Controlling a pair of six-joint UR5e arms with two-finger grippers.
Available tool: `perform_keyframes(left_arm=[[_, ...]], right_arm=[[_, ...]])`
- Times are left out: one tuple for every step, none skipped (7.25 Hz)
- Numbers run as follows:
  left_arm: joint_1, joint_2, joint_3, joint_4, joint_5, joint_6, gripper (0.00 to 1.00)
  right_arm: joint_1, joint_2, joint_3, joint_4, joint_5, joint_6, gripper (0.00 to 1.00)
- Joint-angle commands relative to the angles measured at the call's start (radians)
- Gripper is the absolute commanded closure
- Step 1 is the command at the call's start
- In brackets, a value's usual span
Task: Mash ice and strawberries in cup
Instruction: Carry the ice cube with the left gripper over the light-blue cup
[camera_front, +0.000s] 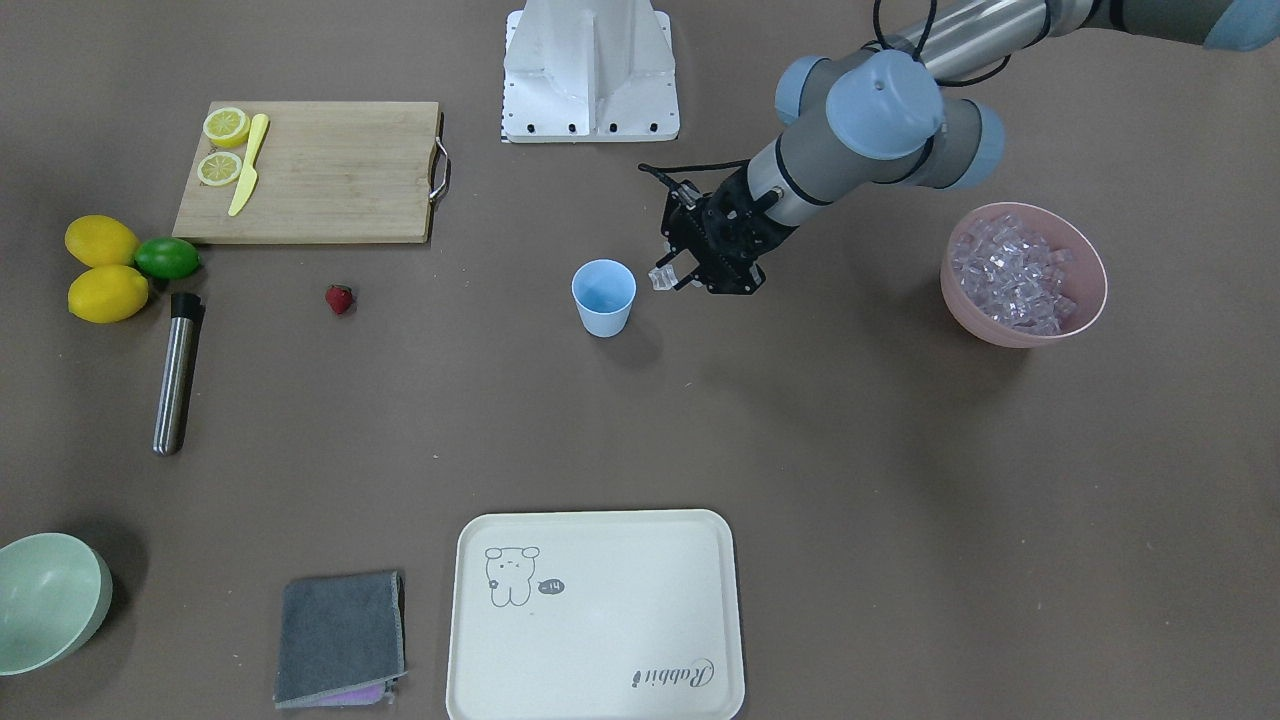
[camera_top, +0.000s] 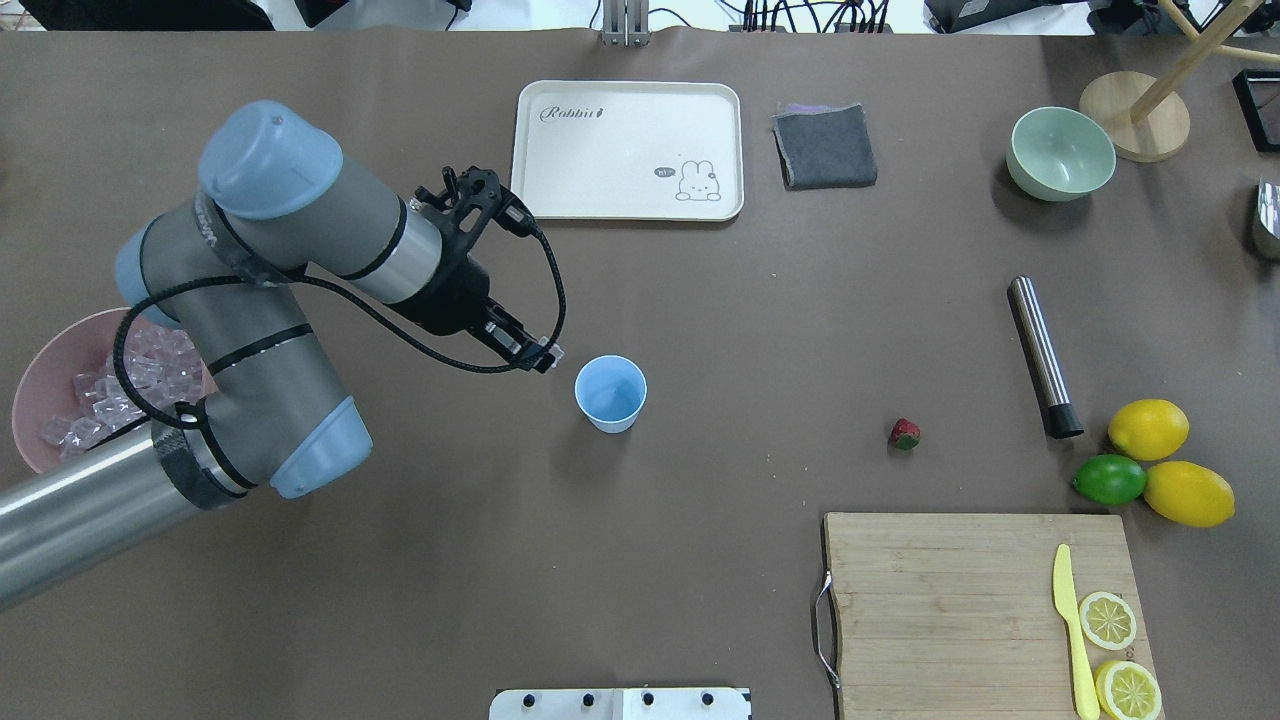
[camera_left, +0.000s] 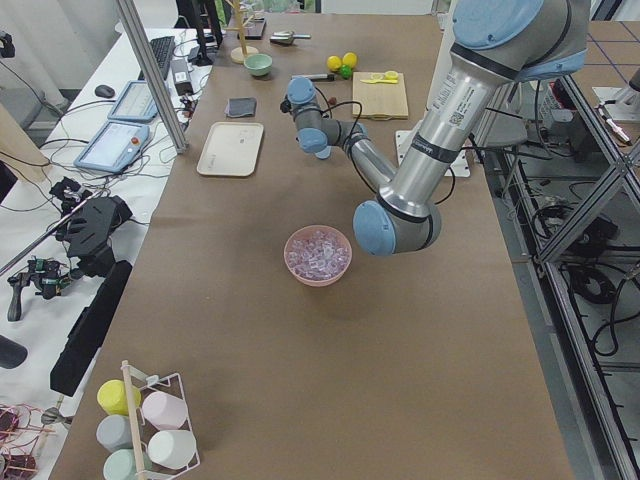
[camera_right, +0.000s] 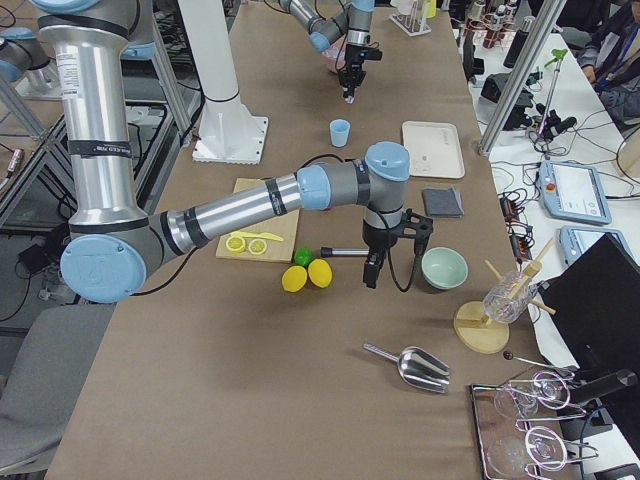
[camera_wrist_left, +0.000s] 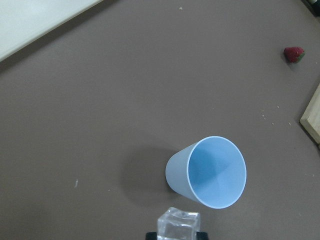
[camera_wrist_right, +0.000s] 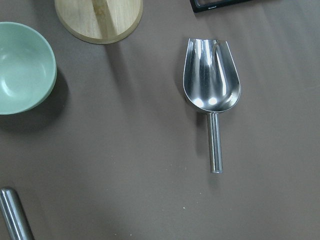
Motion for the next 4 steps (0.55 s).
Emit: perform_keyframes(left_arm=[[0.068,-0.035,0.017,-0.033,0.078,-0.063,1.00],[0.081,-0.038,0.018,-0.034,0.101,-0.071,1.00],[0.085,-0.037,0.019,-0.034,0.101,-0.071,1.00],[0.085,-0.040,0.024,-0.034,0.101,-0.071,1.00]], right_arm=[[0.000,0.000,0.002,0.000,-0.003,0.000,0.00],[0.000,0.000,0.000,0.000,-0.004,0.000,0.00],[0.000,0.000,0.000,0.000,-0.004,0.000,0.00],[0.000,0.000,0.000,0.000,-0.004,0.000,0.00]])
